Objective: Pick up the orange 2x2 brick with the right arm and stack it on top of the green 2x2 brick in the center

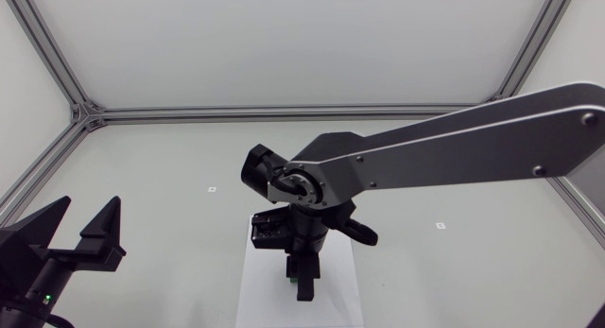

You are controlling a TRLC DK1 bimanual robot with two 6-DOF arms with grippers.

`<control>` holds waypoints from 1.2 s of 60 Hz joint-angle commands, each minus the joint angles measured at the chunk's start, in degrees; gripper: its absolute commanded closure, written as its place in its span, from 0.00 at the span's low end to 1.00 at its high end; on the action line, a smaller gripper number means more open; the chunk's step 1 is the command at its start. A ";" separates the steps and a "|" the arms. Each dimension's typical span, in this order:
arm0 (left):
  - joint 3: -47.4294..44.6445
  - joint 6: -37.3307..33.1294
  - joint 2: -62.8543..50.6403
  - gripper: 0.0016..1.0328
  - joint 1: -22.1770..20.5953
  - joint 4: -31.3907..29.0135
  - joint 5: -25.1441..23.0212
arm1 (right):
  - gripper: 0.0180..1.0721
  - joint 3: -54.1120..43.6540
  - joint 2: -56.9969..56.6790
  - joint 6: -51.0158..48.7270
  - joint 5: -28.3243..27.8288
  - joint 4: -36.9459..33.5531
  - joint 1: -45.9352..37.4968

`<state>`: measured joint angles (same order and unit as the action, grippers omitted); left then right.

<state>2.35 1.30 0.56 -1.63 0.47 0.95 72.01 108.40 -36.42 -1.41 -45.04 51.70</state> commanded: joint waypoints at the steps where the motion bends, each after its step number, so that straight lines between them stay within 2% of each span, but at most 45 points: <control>1: -2.35 -0.33 0.23 0.04 -0.04 -0.65 -0.16 | 0.95 -1.34 1.90 -0.31 0.18 -0.32 0.42; 72: -2.35 -0.33 0.23 0.04 -0.04 -0.65 -0.16 | 0.95 -3.37 0.58 0.83 0.09 -0.67 0.68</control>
<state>2.35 1.30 0.56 -1.63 0.47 0.95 71.46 108.22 -36.21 -1.45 -44.97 51.70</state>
